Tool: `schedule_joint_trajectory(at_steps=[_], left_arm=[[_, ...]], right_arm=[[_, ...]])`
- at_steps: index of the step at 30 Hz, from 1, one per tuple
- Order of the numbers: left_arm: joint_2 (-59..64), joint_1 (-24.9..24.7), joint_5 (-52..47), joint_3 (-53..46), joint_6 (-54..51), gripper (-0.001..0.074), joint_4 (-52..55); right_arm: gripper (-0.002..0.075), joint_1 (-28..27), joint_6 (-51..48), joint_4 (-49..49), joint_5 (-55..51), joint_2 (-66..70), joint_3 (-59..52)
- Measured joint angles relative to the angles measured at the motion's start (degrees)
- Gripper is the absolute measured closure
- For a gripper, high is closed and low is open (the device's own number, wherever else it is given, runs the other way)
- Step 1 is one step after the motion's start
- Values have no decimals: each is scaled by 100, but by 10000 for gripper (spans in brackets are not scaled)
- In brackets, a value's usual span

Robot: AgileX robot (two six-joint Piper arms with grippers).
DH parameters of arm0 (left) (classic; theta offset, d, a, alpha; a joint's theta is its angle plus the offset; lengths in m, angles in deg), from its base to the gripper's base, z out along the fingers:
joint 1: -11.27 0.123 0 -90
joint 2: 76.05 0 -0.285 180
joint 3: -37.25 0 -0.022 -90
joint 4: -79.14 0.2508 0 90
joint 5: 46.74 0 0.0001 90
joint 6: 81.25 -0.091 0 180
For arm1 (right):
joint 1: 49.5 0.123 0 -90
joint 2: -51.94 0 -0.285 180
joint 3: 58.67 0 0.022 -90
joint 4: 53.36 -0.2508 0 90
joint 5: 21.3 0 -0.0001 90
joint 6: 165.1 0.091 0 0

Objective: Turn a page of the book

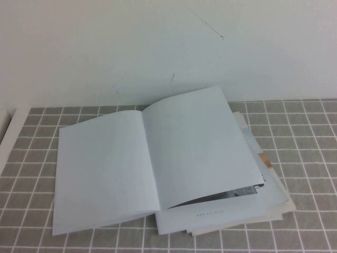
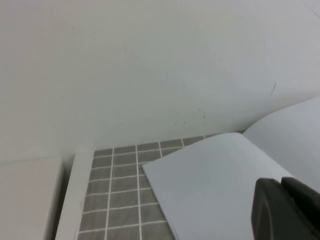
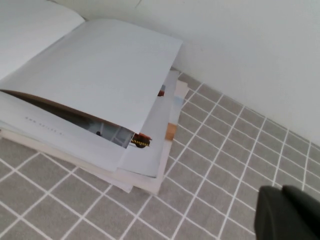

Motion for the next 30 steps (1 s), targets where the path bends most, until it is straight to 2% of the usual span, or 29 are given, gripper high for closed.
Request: schedule_joint_trajectory(at_steps=[9,14,30], left_arm=[[7,0,187,-644,0,739,-222],[7,0,86,-688,0,739,-249],[7,0,-480,-697,0,739,-249]], right_arm=[[727,0,-3,116,224,0,-23],[727,0,-3,119,916,0,-23],[727,0,-3,129,985,0,-23]])
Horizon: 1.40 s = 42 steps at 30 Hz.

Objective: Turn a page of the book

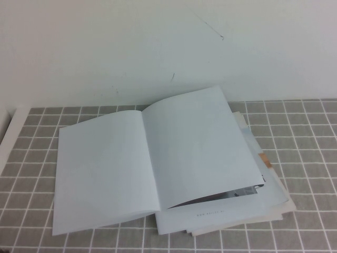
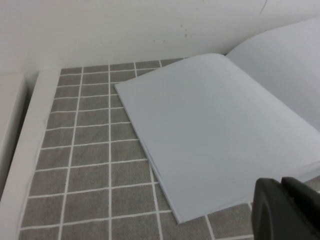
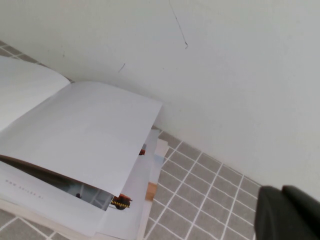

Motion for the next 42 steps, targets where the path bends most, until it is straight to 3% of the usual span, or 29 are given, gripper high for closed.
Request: schedule_joint_trajectory(at_steps=[5,8,12,18,42], left_arm=[[0,0,-26,-49,0,739,168],[0,0,-36,-49,195,739,933],[0,0,130,-261,1064,739,1698],[0,0,415,-497,2358,739,1889],[0,0,404,-497,2535,739,1910]], right_arm=[[727,0,0,0,0,0,0],[727,0,0,0,0,0,0],[727,0,0,0,0,0,0],[727,0,0,0,0,0,0],[727,-13,0,0,0,-49,0]])
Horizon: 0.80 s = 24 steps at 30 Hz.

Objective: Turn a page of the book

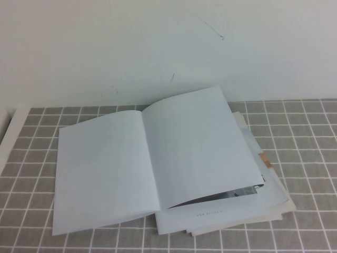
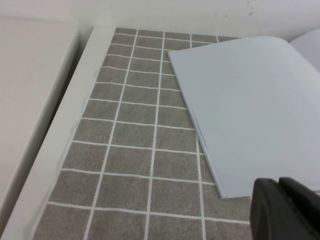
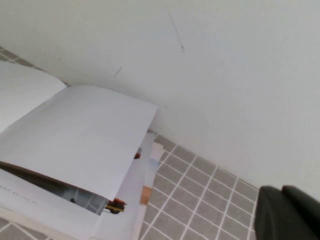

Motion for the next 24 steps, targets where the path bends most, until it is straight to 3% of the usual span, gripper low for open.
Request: schedule_joint_trajectory(at_steps=[17,24], left_arm=[[0,0,0,0,23,739,0],[0,0,0,0,23,739,0]], right_arm=[[727,-2166,1,-81,-13,-388,0],[727,-2380,847,-212,-223,-399,-428]])
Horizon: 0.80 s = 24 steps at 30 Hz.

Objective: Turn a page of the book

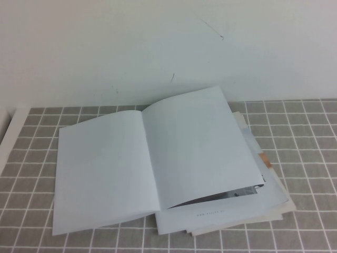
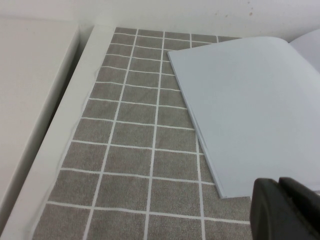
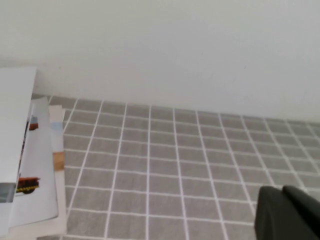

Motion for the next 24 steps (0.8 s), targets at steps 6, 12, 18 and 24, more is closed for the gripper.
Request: schedule_joint_trajectory(at_steps=[6,12,18,24], left_arm=[[0,0,0,0,0,739,0],[0,0,0,0,0,739,0],[0,0,0,0,0,739,3],[0,0,0,0,0,739,3]], right_arm=[[727,0,932,-84,804,-131,-1195],[727,-226,1088,-424,728,-412,-1551],[727,-535,876,-447,370,-447,-1531],[727,-536,395,-447,224,-447,-1496]])
